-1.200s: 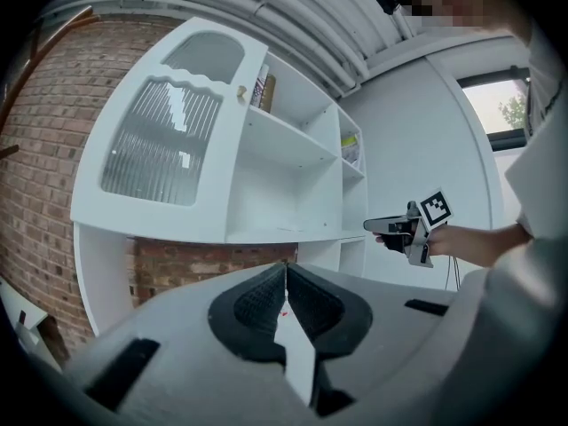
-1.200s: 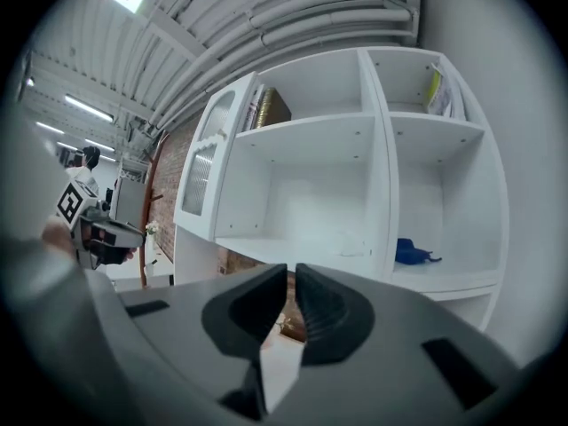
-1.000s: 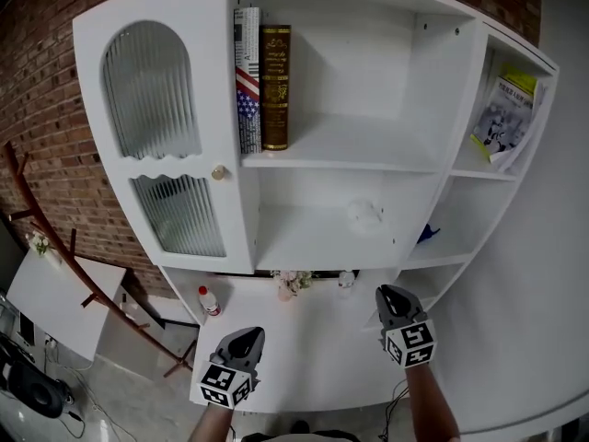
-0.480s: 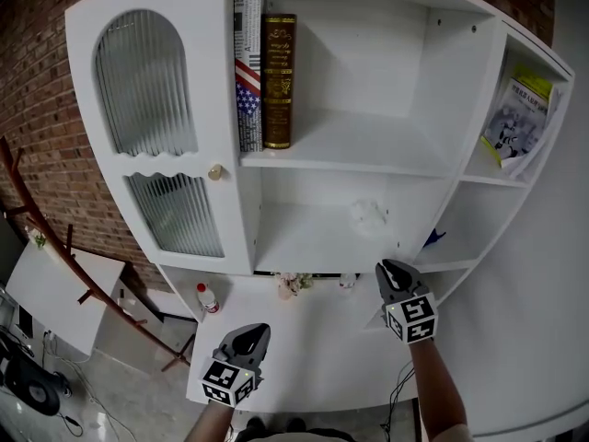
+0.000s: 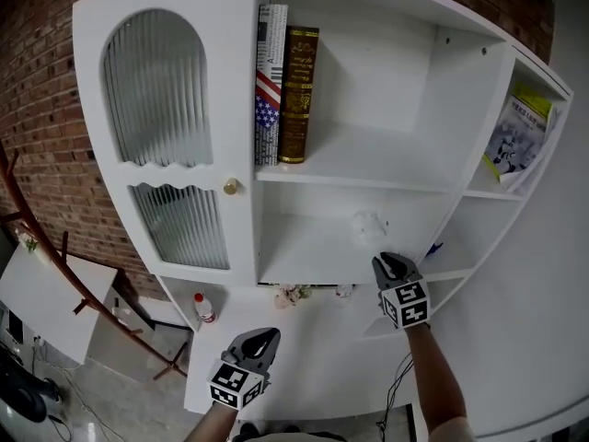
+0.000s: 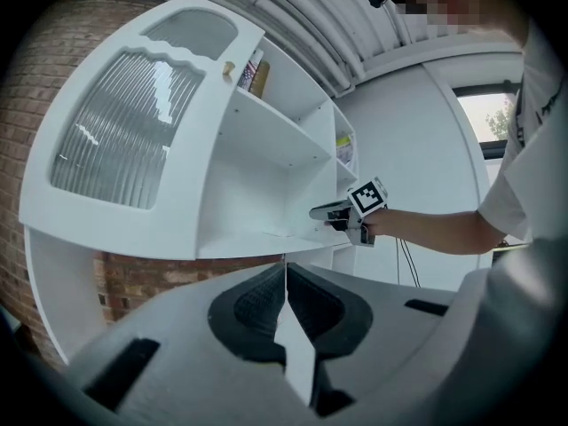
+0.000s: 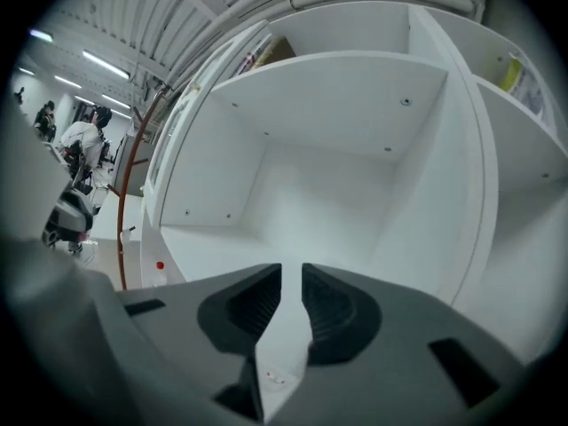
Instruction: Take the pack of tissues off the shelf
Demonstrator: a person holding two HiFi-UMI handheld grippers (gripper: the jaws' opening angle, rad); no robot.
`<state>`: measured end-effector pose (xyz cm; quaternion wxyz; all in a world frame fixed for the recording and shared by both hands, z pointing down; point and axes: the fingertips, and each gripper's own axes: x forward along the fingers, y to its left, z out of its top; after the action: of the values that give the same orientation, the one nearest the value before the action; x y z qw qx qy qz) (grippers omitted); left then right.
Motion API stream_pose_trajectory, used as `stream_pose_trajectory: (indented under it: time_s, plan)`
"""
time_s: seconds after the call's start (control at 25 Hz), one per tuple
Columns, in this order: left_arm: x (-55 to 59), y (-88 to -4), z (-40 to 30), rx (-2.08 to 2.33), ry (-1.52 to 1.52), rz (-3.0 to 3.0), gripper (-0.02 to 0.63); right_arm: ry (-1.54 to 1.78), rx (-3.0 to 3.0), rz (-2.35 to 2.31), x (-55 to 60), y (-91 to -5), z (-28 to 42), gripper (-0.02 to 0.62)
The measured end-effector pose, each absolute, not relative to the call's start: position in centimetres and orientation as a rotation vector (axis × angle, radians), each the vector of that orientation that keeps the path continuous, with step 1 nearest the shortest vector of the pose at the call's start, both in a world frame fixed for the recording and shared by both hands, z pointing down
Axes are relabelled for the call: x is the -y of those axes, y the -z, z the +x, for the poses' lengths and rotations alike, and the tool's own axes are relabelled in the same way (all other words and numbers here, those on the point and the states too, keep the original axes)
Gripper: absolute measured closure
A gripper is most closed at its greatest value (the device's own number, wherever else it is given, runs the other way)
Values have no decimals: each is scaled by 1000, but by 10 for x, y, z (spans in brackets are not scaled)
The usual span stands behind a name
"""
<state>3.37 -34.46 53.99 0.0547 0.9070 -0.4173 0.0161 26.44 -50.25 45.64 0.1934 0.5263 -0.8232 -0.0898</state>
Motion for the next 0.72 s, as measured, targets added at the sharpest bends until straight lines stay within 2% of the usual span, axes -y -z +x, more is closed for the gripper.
stream_pose_trajectory:
  time_s: [0.12,0.72]
  plan:
    - [347,-542,32,1246,-52,2762,580,250,2264,1472,520,-455,263,502]
    - [363,-547,-4,1274,4,2714,580,-11,2047,1449,606,-485,255,424]
